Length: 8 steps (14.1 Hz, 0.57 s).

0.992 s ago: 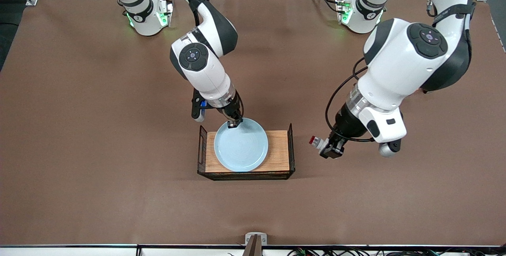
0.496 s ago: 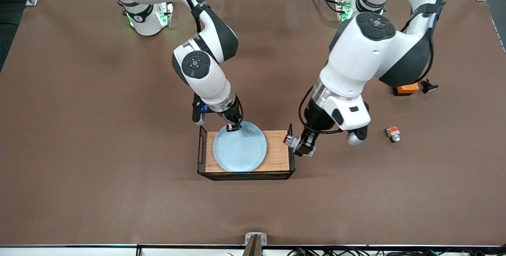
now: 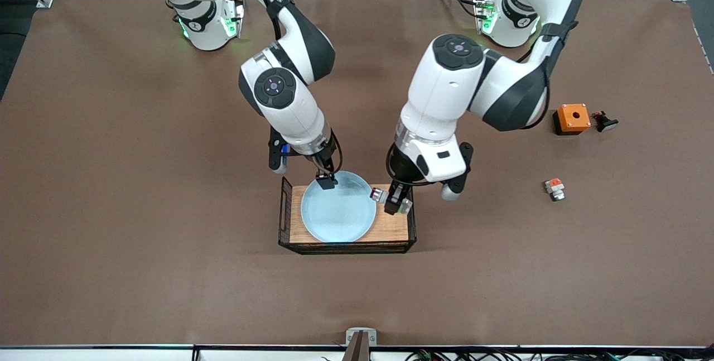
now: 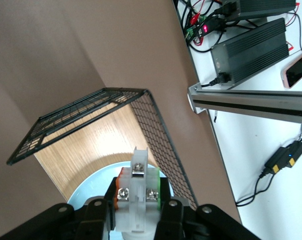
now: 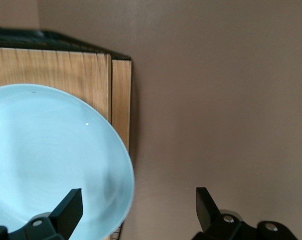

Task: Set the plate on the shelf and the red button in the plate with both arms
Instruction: 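Release the plate with the right gripper while the left gripper carries the switch over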

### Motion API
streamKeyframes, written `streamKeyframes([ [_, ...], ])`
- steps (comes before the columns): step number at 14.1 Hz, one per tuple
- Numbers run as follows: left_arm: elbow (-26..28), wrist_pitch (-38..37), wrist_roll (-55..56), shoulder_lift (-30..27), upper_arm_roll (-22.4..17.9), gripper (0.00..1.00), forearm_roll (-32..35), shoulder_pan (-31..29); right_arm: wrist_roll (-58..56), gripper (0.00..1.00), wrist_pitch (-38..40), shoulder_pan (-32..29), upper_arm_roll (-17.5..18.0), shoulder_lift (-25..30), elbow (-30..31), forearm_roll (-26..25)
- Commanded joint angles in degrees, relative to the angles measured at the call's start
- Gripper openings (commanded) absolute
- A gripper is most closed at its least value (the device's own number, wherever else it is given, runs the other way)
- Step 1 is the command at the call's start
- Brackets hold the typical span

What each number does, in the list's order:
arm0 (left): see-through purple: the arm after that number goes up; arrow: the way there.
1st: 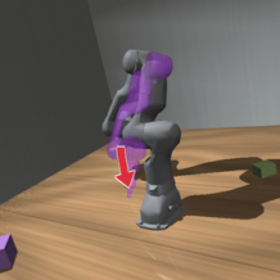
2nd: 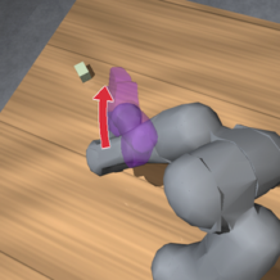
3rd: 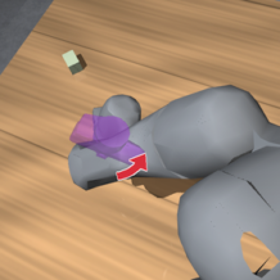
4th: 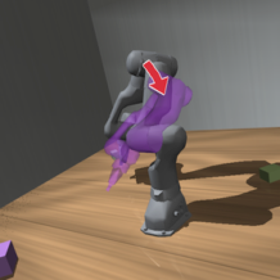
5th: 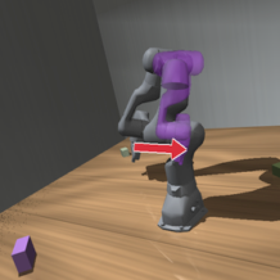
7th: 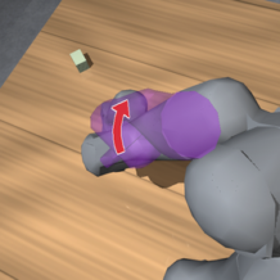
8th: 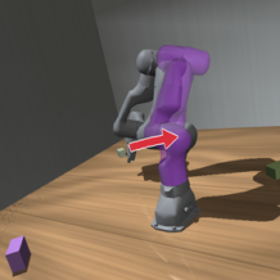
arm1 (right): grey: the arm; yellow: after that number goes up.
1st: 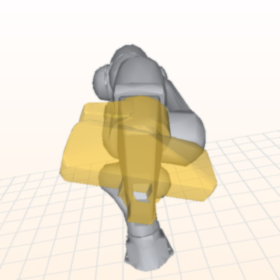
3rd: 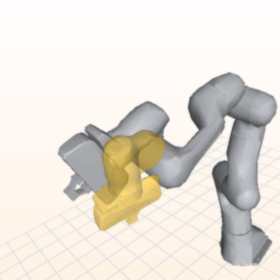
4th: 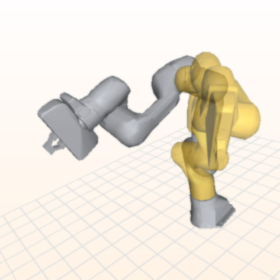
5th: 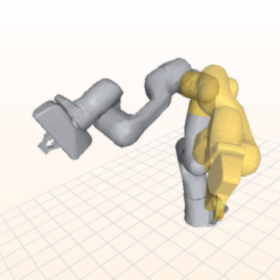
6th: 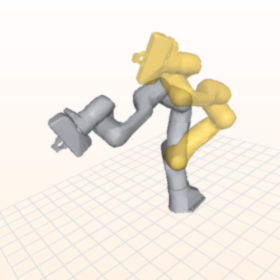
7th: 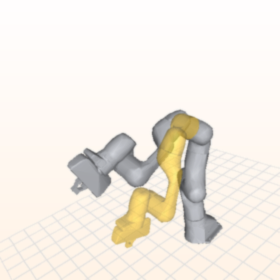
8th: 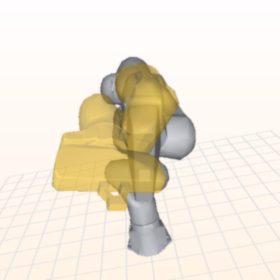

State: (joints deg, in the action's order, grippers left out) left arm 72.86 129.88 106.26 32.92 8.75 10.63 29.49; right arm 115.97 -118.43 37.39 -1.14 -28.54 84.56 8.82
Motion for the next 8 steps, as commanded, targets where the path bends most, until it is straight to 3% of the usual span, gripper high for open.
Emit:
streamKeyframes([
  [1,-0.08,0.63,3.07,0.65,-0.57,0.19,3.16,2.15,-7.74,1.00,9.41,-2.66,0.61,7.25,1.49,-0.65],
  [4,-0.08,0.63,5.80,1.97,-0.66,0.19,5.88,3.99,-17.67,1.00,15.23,-5.91,0.61,14.80,5.43,-0.56],
  [8,-0.08,0.81,11.59,4.77,-0.66,0.19,12.38,6.63,-36.11,1.00,18.58,-12.93,0.61,26.75,15.17,-0.21],
])
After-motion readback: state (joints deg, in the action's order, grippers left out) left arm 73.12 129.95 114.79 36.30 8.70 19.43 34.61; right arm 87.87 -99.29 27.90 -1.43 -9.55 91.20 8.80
